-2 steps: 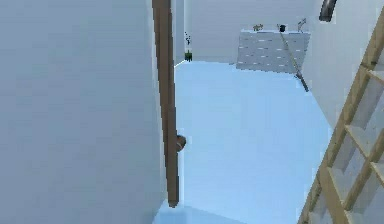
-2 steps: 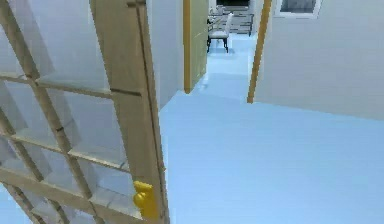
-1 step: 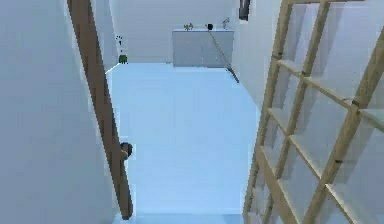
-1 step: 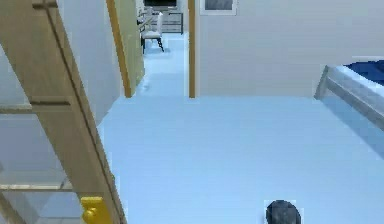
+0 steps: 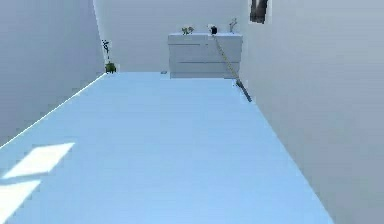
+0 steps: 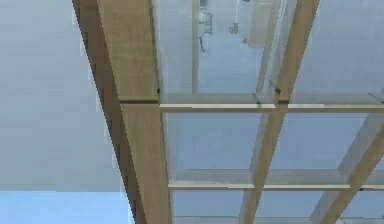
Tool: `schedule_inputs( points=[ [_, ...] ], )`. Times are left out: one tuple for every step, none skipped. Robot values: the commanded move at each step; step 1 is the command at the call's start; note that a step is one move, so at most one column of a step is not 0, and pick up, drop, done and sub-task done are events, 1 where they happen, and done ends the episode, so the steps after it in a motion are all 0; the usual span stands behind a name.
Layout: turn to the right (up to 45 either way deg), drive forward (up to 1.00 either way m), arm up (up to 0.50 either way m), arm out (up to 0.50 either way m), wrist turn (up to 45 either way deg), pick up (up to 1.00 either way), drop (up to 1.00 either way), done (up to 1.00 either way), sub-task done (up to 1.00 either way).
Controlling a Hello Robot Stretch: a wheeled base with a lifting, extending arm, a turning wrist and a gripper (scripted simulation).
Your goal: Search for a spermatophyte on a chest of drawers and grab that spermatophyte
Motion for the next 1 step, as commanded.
schedule_inputs(
  points=[
    [0.0, 0.20, 0.00, 0.00, 0.0, 0.00, 0.00, 0.00, 0.00]
  ],
)
